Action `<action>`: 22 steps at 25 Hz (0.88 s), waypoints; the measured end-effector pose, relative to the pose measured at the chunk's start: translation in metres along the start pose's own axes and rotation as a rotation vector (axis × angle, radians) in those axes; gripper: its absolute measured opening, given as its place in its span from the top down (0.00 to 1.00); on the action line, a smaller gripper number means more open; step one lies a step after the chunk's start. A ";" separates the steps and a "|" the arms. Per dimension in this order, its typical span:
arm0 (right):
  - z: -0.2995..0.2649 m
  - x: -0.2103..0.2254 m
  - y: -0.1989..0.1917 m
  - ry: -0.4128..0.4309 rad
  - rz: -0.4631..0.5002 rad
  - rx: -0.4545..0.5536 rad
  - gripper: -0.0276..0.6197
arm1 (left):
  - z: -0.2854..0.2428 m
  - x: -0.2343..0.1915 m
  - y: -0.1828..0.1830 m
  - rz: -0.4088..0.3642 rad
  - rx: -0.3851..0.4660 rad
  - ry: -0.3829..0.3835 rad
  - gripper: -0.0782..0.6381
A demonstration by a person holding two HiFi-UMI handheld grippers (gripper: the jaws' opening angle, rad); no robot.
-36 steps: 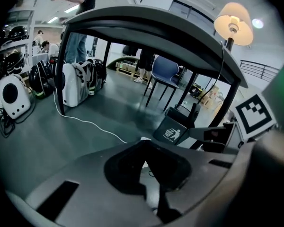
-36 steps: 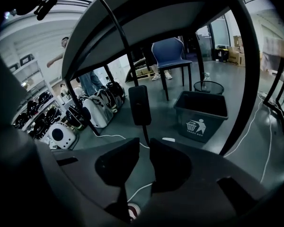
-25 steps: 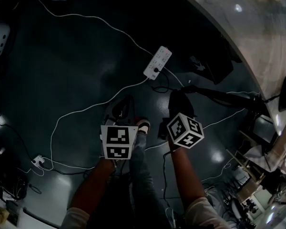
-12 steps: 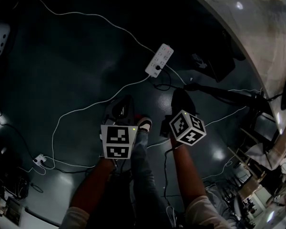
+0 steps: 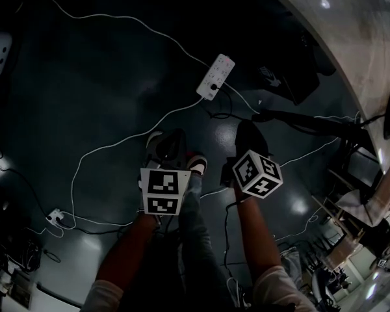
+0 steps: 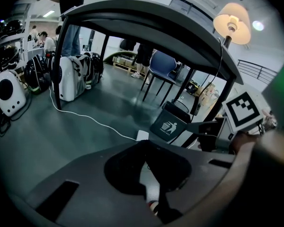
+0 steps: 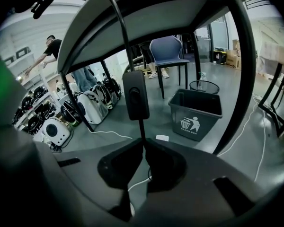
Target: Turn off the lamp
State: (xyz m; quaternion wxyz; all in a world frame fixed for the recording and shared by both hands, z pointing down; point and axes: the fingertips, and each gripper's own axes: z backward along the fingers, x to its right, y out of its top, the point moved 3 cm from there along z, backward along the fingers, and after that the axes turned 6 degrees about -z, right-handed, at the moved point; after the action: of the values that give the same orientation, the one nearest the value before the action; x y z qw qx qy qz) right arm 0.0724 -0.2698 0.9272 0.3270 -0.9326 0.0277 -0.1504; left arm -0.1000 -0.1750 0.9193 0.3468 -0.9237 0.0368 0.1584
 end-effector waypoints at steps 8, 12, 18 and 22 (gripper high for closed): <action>0.049 0.008 -0.008 0.005 0.033 -0.033 0.93 | 0.022 0.033 0.015 -0.049 -0.005 -0.075 0.88; 0.079 0.007 -0.009 0.023 0.052 -0.027 0.93 | 0.034 0.051 0.036 -0.111 0.000 -0.114 0.88; 0.130 0.004 -0.003 0.063 0.032 -0.010 0.93 | 0.060 0.091 0.057 -0.199 -0.003 -0.165 0.88; 0.168 -0.002 0.005 0.085 0.020 -0.005 0.93 | 0.089 0.122 0.072 -0.234 -0.004 -0.201 0.88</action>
State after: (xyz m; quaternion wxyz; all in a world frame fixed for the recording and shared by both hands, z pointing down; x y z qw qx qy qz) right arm 0.1213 -0.1728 0.7991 0.3246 -0.9259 0.0512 -0.1864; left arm -0.0214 -0.1658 0.7722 0.3628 -0.9019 -0.1065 0.2088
